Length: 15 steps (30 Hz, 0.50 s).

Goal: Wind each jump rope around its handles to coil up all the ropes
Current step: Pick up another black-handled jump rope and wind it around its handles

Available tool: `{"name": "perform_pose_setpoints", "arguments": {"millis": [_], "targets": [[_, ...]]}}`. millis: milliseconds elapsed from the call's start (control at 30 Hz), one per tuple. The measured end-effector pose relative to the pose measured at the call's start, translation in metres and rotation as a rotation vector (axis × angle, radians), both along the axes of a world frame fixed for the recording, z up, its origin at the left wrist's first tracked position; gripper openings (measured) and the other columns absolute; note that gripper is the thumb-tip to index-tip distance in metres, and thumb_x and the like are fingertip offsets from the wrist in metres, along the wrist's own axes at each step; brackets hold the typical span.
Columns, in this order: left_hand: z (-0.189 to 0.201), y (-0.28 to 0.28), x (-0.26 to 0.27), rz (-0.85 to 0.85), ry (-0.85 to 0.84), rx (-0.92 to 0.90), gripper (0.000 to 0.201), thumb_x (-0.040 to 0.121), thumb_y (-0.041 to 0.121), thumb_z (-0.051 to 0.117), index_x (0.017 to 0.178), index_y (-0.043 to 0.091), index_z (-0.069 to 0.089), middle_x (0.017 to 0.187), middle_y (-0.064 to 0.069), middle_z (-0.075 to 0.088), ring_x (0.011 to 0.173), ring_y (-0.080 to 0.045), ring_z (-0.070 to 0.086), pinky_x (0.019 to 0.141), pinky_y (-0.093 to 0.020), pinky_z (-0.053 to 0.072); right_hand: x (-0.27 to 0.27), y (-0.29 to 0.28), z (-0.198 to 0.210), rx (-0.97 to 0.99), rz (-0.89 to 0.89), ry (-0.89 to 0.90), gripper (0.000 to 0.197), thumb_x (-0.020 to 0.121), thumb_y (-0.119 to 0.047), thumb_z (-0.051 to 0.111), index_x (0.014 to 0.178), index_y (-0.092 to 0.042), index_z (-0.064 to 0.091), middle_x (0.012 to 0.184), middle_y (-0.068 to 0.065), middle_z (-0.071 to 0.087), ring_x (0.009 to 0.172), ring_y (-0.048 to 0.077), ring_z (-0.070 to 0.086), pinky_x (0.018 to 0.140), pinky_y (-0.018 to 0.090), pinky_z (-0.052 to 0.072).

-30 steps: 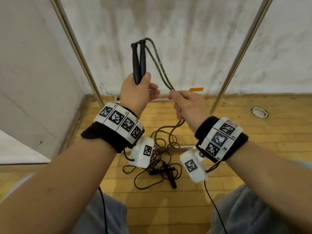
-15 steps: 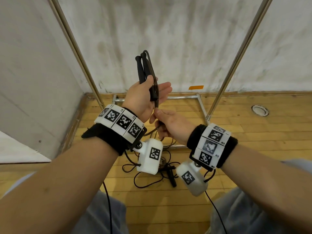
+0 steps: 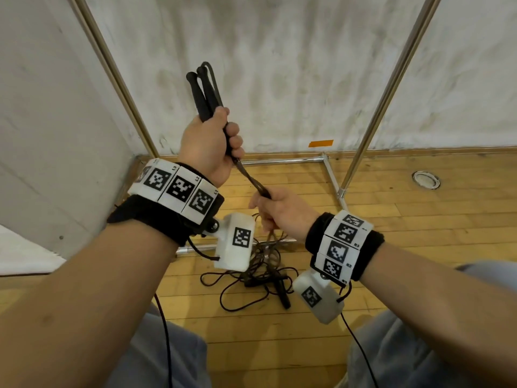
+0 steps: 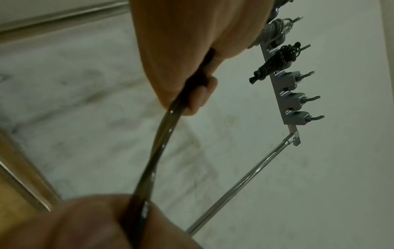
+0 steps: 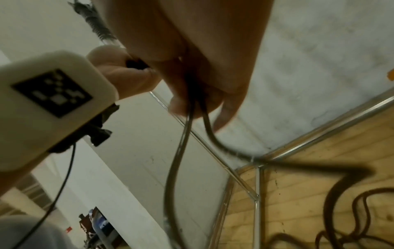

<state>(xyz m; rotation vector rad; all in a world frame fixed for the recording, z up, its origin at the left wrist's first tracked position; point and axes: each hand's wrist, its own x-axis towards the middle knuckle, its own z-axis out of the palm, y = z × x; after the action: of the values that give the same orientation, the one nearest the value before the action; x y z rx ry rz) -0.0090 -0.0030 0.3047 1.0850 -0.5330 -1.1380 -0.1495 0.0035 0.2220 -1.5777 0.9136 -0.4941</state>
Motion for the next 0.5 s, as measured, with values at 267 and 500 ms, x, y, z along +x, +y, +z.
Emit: {"name": "perform_pose_setpoints", "arguments": {"millis": [267,500], "targets": [[-0.011,0.0,0.013,0.13,-0.431,-0.001,0.008,0.098,0.013,0.047,0.099,0.009,0.053,0.065,0.003,0.042,0.048,-0.009,0.039,0.048,-0.023,0.038,-0.003,-0.008,0.006,-0.326,-0.016,0.157,0.029,0.096,-0.034,0.045,0.07,-0.025,0.053,0.058,-0.007,0.039,0.047,0.007,0.035,0.049,0.023,0.031],[-0.032,-0.002,0.047,0.216,-1.033,0.188,0.018,0.099,0.024,0.045,0.113,0.015,0.052,0.089,0.0,0.058,0.079,-0.021,0.065,0.07,-0.035,0.053,-0.014,-0.02,0.017,-0.602,0.035,0.395,0.047,0.096,-0.045,0.042,0.055,-0.022,0.036,0.05,-0.007,0.033,0.044,0.007,0.031,0.045,0.022,0.026]]}}
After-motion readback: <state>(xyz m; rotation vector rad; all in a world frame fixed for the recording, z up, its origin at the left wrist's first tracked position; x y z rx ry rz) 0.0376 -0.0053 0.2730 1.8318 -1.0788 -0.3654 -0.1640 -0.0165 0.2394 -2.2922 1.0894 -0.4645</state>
